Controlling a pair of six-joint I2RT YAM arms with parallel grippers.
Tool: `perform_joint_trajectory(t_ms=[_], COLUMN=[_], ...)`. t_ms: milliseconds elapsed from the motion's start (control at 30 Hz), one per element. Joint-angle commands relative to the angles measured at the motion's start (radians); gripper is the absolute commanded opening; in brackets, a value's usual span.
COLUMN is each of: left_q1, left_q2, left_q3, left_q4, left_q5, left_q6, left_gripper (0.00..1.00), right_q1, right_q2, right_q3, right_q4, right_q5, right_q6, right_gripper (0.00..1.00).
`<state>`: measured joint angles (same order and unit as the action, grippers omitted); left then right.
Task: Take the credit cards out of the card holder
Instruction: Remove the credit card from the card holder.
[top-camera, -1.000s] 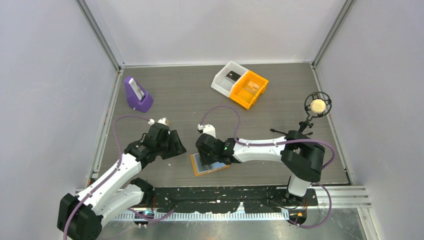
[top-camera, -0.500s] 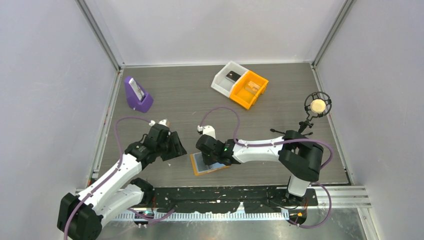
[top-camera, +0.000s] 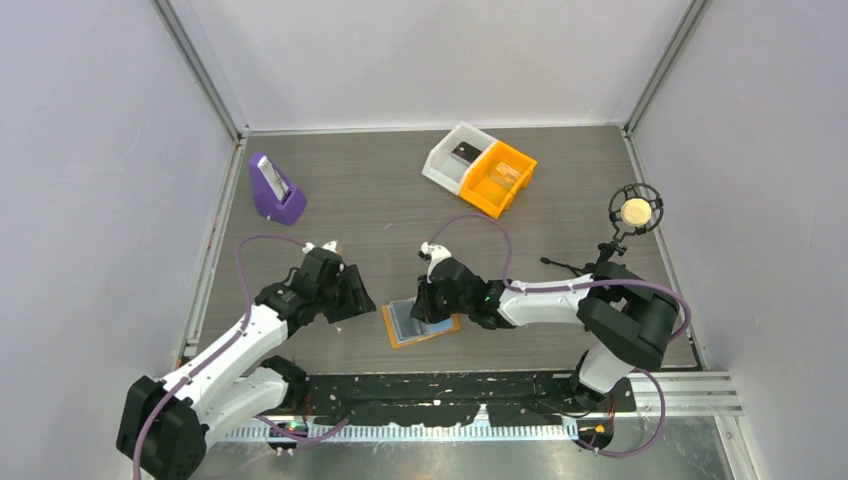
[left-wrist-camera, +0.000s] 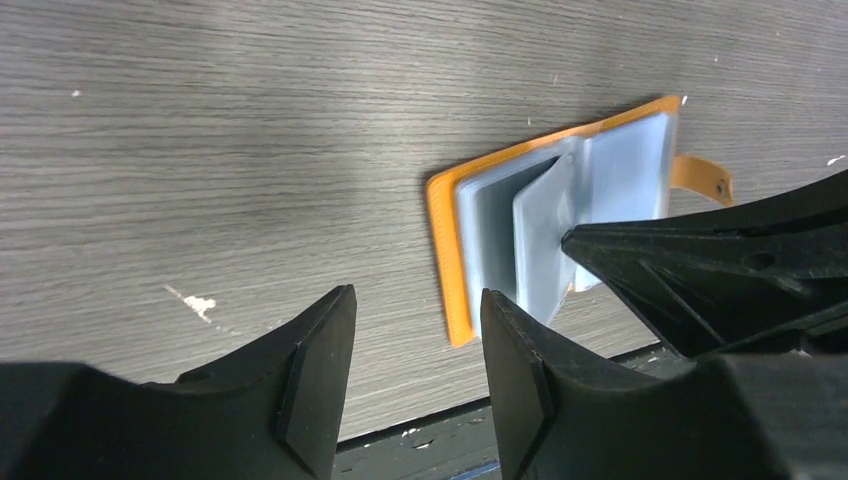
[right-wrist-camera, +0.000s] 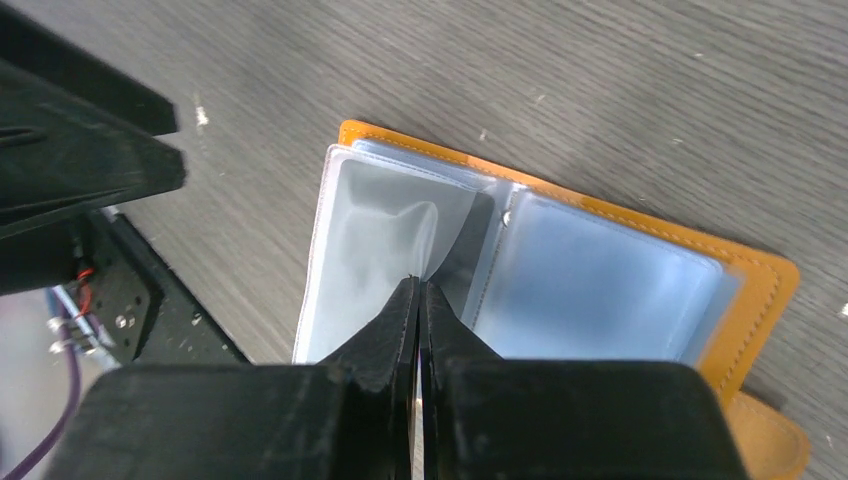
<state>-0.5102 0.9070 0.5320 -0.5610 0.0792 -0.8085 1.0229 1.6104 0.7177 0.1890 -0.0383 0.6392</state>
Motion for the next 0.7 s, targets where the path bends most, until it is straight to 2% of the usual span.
perform_joint_trajectory(t_ms=[0,167,667], left_q1=[0.004,0.002,-0.038], left_q2=[0.025,0.079,0.187], left_q3=[-0.019,-0.015,0.02], left_q4=[0.118,0.171,0.228], left_q5=[0.065,0.097,0.177], left_q6=[-0.013,-0.02,-0.036], left_gripper=[0.51,0.49,0.47], right_q1=[-0.02,-0.038,-0.05], right_q2=[-0.058,-0.069,-0.065], right_q3=[-0.039,-0.078,-0.08], right_q4=[0.212,0.281,0.263], right_q5=[-0.137,-0.198,-0.212], right_q6=[-0.006,0.005,0.02], right_gripper=[0.05,0.05,0.05])
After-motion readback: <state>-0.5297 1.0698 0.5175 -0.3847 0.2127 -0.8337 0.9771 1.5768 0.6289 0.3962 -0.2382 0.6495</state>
